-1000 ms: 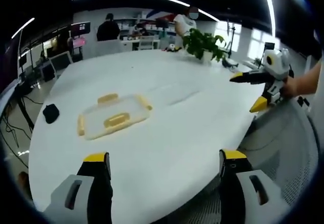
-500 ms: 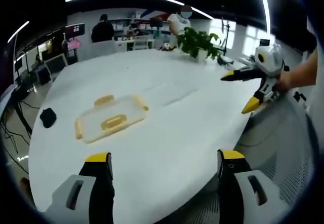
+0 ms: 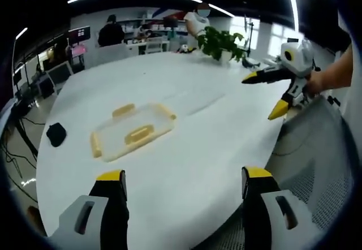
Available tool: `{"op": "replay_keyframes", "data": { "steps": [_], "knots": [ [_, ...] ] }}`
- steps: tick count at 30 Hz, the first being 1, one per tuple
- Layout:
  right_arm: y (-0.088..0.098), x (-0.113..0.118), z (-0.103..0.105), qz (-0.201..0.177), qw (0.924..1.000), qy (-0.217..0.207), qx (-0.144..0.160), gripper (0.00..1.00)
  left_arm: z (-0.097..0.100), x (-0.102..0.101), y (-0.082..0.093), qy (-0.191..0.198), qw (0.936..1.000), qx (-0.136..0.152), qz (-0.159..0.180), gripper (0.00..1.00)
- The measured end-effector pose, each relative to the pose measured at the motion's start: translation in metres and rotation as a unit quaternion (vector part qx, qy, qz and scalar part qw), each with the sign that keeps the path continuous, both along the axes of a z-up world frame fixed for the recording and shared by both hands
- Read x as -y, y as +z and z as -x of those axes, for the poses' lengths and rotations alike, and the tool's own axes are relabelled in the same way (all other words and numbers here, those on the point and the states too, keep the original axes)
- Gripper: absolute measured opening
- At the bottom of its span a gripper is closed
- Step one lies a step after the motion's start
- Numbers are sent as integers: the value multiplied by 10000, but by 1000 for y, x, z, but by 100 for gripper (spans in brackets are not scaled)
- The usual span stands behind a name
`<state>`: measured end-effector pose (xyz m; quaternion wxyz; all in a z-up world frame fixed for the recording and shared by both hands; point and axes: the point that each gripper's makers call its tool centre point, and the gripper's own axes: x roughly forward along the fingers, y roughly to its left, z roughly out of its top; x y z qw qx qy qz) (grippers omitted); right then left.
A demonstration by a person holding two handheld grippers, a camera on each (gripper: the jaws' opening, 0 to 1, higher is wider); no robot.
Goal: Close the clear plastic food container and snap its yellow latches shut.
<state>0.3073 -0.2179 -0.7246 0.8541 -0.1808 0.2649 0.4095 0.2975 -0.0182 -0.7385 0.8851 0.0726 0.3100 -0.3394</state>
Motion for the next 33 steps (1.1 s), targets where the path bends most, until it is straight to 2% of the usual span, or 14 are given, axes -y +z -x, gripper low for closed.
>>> {"op": "replay_keyframes", "data": {
  "steps": [10, 21, 28, 33],
  "knots": [
    [-5, -15, -11, 87, 9997, 245, -16, 80, -7, -8, -11, 74, 9999, -96, 3, 80],
    [0, -28, -27, 2, 9993, 382, 39, 79, -18, -15, -11, 121, 9999, -25, -14, 78],
    [-3, -38, -32, 16, 9988, 493, 52, 78, -26, -17, -4, 111, 9999, 59, -8, 78],
    [-1, -46, -35, 55, 9983, 576, 98, 77, -29, -23, -6, 104, 9999, 66, -71, 78]
  ]
}}
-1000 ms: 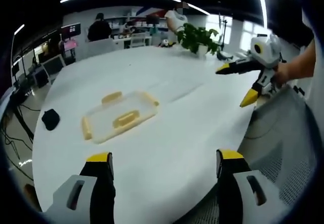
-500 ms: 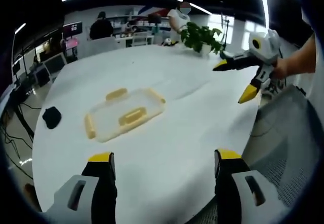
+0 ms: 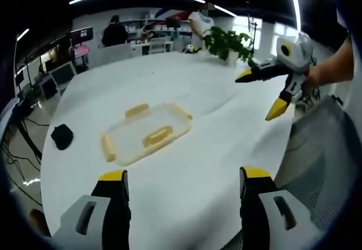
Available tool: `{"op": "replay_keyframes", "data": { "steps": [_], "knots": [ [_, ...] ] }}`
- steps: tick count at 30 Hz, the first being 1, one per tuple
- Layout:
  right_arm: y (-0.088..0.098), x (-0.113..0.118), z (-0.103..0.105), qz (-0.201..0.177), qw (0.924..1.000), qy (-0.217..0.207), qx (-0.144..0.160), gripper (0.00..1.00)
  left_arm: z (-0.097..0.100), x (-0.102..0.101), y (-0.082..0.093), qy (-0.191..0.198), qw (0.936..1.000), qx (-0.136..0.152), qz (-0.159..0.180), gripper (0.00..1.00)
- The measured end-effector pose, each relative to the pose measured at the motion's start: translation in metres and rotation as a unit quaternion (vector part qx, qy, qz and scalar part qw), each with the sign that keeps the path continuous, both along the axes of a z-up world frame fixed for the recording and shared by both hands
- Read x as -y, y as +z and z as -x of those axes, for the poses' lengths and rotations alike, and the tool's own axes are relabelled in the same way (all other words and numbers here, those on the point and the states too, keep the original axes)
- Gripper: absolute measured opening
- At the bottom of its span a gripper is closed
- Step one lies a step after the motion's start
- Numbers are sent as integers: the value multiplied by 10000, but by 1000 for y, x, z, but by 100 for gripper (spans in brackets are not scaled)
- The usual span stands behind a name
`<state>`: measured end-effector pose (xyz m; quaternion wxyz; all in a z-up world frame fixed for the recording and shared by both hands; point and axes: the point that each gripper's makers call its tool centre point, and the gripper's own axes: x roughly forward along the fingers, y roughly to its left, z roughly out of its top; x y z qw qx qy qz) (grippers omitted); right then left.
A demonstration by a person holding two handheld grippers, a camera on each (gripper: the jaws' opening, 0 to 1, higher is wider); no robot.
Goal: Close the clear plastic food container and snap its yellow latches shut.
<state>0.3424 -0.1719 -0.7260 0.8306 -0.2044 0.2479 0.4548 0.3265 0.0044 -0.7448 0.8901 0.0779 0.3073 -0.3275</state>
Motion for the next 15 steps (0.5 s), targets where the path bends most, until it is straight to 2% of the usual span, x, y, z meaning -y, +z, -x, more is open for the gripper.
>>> {"op": "replay_keyframes", "data": {
  "steps": [10, 15],
  "knots": [
    [2, -9, -5, 151, 9995, 280, 90, 75, -9, -8, 1, -152, 9997, 78, -156, 78],
    [3, -13, -9, 184, 9992, 343, 105, 75, -19, -16, 4, -56, 9999, 93, -101, 78]
  ]
}}
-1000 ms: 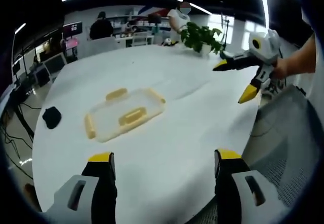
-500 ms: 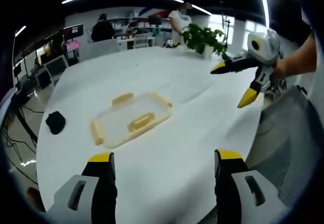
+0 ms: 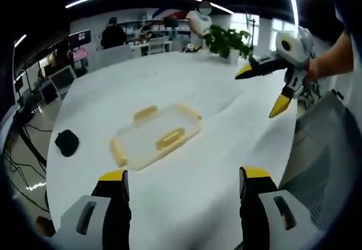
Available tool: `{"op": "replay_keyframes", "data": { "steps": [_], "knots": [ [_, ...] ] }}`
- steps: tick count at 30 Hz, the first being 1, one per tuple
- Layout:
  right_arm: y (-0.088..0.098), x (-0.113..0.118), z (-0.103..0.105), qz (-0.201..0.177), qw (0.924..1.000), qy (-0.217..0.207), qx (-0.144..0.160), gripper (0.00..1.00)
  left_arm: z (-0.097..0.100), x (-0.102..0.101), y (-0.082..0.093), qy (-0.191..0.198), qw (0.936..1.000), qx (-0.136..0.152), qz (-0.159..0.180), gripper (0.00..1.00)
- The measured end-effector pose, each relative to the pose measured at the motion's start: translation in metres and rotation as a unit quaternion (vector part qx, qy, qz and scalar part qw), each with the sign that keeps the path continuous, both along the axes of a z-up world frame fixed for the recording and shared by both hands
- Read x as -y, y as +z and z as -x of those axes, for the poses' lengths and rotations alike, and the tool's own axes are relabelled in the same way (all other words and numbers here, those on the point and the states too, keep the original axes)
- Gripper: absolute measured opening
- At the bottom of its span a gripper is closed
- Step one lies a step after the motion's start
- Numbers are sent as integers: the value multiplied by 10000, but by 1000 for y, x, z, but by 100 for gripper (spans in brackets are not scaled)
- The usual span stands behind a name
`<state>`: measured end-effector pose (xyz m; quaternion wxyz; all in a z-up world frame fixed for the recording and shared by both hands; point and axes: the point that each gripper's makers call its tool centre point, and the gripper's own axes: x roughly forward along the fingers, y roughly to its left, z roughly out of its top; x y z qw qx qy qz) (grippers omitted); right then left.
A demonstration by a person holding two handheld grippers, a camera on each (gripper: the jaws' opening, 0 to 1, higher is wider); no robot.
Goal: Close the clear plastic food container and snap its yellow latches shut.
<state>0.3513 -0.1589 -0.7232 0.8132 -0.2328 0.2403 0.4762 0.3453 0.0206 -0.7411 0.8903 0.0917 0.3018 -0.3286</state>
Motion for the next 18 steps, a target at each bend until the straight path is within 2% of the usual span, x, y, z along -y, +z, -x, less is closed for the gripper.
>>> {"op": "replay_keyframes", "data": {
  "steps": [18],
  "knots": [
    [-12, -20, -15, 178, 9996, 216, -108, 71, -16, -22, -12, -250, 9993, -115, -264, 75]
  ]
}}
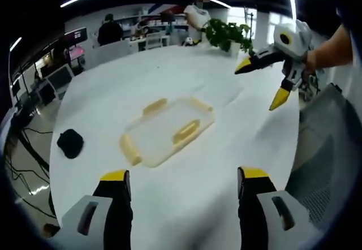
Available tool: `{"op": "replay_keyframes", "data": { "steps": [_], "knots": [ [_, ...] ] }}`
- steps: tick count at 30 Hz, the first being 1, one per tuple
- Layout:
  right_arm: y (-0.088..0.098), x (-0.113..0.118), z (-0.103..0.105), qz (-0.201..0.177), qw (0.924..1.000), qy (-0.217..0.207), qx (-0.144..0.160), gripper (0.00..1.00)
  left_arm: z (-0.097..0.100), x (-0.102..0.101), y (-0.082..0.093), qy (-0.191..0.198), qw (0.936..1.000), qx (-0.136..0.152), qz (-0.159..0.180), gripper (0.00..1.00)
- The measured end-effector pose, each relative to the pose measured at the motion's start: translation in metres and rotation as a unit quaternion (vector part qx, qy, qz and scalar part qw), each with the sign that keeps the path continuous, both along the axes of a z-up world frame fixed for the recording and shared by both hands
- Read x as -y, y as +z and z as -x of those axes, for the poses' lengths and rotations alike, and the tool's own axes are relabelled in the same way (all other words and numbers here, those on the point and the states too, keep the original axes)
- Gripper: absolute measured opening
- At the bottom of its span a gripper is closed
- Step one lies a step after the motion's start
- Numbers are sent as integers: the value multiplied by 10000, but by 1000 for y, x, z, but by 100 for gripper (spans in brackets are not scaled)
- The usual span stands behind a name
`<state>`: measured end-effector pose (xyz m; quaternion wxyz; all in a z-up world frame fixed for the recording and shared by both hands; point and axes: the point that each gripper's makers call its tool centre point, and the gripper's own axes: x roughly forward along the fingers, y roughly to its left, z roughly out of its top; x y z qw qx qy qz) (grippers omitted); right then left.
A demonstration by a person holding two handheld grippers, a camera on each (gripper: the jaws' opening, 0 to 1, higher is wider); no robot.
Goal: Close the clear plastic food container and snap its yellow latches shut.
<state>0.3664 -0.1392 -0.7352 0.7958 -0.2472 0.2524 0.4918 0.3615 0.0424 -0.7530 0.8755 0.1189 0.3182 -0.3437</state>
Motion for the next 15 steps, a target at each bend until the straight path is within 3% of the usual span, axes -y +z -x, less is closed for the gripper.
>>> {"op": "replay_keyframes", "data": {
  "steps": [15],
  "knots": [
    [-9, -8, -13, 126, 9997, 192, -88, 69, -14, -10, -10, -365, 9988, -37, -319, 72]
  ]
}}
